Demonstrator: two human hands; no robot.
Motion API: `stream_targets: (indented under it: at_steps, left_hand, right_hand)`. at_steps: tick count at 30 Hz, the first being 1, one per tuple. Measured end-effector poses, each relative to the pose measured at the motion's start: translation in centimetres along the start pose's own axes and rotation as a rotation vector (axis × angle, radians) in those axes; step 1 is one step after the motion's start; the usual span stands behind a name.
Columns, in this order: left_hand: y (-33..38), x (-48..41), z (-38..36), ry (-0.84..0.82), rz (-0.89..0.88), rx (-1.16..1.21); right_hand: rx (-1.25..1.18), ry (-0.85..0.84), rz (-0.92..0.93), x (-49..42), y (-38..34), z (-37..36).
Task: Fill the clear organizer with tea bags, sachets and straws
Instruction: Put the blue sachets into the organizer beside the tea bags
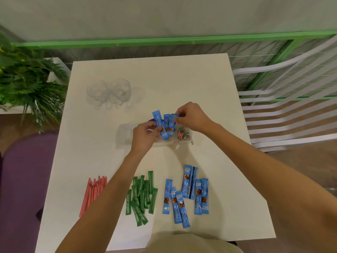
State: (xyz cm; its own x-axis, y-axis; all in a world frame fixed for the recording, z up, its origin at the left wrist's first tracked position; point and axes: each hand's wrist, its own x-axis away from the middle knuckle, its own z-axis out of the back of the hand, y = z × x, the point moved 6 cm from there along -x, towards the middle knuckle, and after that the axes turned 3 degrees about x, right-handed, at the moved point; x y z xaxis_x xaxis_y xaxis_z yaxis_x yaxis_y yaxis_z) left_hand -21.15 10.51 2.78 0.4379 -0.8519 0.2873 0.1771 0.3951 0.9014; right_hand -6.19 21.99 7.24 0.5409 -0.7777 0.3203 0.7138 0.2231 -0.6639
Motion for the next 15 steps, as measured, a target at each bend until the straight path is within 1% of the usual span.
stream_targets:
  at_steps: [6, 11, 15]
  left_hand:
    - [0.1, -2.7, -0.8, -0.034, -0.069, -0.168]
    - [-0.2, -3.3, -1.7, -0.094, -0.098, -0.414]
    - [0.1, -3.6, -1.9, -0.103, -0.119, -0.548]
  right_hand:
    - [0.162, -0.02, -0.012, -1.6, 0.4, -1.6]
    - [0.305, -0.031, -0.017, -2.2, 0.8, -2.1]
    - [0.382, -0.019, 0.011, -2.5, 0.8, -2.3]
